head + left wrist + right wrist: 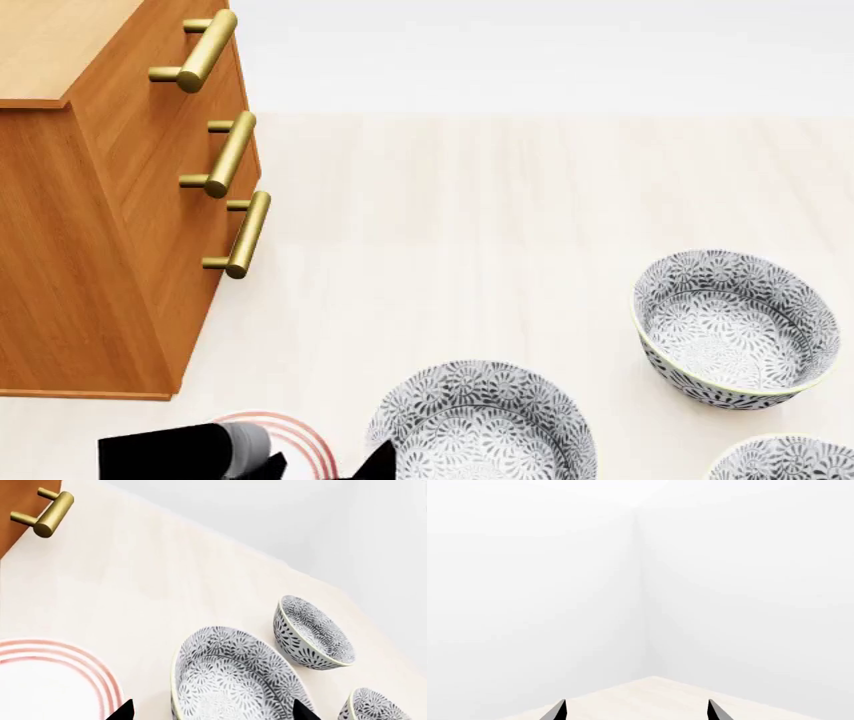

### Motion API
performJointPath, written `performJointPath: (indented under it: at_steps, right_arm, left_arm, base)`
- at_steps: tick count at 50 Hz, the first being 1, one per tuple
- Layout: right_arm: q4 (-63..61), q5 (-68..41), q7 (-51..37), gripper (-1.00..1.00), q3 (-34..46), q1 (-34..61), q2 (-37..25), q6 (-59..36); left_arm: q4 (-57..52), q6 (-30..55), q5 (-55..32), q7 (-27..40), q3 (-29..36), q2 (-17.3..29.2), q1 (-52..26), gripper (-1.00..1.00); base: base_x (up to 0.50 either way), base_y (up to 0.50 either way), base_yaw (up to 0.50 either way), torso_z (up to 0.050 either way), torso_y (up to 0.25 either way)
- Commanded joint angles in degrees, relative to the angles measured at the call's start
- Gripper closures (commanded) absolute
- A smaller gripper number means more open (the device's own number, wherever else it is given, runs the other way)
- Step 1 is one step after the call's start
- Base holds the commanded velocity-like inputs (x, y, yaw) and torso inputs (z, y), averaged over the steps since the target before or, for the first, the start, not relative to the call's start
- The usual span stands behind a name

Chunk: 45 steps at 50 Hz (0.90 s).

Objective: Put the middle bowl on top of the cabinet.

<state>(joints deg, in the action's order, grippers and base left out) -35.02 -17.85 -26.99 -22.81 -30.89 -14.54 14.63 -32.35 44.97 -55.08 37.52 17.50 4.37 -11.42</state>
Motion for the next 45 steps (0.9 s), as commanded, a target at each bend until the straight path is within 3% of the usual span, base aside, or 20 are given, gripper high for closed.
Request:
performJointPath:
  at_steps: [1, 45]
  right_arm:
    - [0.04, 1.53, 1.28, -1.00, -1.07, 0.02, 0.86, -0.04]
    - [-0.77, 1.02, 1.01, -1.00, -1.49, -1.60, 0.51, 1.51]
  left_arm:
    - [0.61, -0.18, -5.12, 0.78, -1.71, -1.93, -1.93, -1.00]
    - [9.47, -6.66, -6.21, 1.34, 5.05, -0.89, -4.30, -1.00]
  base:
    - [0.00, 0.00, 0.00, 0.000, 0.000]
    - [0.00, 0.00, 0.00, 0.000, 0.000]
